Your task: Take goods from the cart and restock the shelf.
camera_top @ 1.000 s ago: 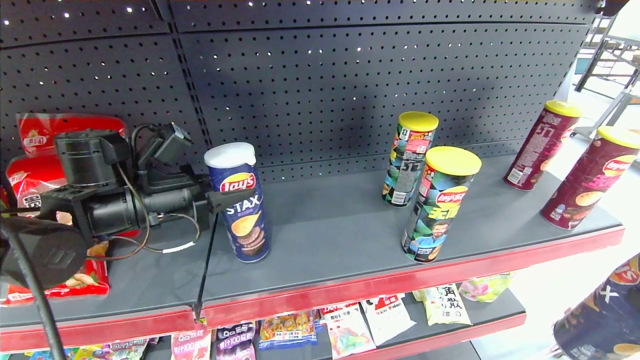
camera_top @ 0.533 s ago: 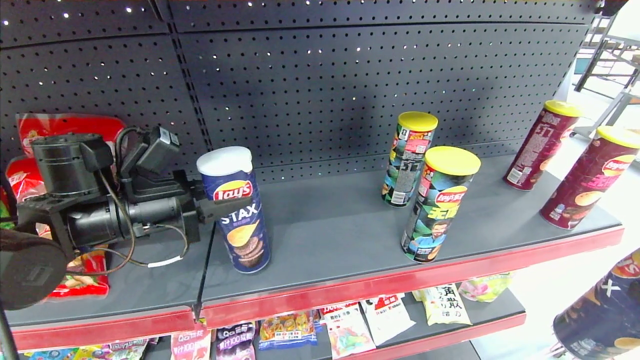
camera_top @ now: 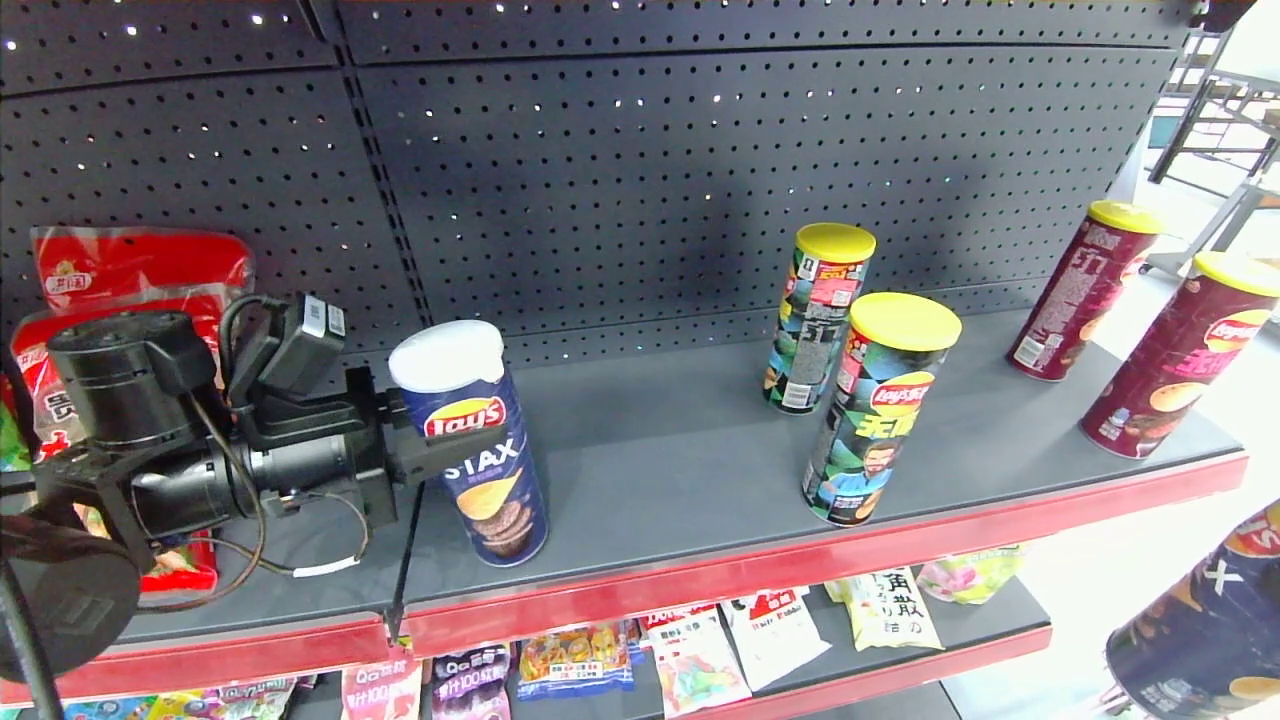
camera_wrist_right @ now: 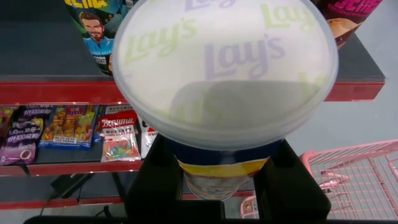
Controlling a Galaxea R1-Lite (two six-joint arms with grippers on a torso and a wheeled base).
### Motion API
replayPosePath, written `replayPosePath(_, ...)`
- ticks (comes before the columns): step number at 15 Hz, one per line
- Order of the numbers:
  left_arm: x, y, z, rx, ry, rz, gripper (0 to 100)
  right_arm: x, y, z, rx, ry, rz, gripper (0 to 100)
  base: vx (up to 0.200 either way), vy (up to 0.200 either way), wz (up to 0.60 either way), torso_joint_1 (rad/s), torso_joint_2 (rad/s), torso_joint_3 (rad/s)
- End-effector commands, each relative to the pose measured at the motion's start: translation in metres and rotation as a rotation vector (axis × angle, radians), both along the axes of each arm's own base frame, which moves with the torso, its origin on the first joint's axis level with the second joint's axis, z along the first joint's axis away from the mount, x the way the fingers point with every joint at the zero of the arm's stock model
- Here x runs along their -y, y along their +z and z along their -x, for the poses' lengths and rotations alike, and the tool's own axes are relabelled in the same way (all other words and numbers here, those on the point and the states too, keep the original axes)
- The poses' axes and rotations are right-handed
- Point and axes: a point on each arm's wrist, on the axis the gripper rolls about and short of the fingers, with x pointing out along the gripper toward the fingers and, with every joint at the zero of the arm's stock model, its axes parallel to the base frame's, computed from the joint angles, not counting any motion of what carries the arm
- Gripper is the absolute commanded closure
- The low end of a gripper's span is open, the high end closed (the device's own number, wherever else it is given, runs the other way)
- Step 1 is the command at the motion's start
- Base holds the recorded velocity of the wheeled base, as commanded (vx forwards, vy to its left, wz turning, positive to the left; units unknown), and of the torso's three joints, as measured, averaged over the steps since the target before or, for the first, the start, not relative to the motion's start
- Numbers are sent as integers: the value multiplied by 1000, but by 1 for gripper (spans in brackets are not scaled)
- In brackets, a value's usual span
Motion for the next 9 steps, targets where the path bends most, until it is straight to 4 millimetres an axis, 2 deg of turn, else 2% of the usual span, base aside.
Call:
replayPosePath(1, -1, -5, 3, -19, 0, -4, 100, 0, -1, 0, 0, 1, -1, 100, 0, 0, 0, 0, 0, 0)
replayPosePath(9, -2, -9, 6, -27, -41, 2, 100, 0, -2, 0, -4, 0, 0, 100, 0, 0, 0, 0, 0, 0)
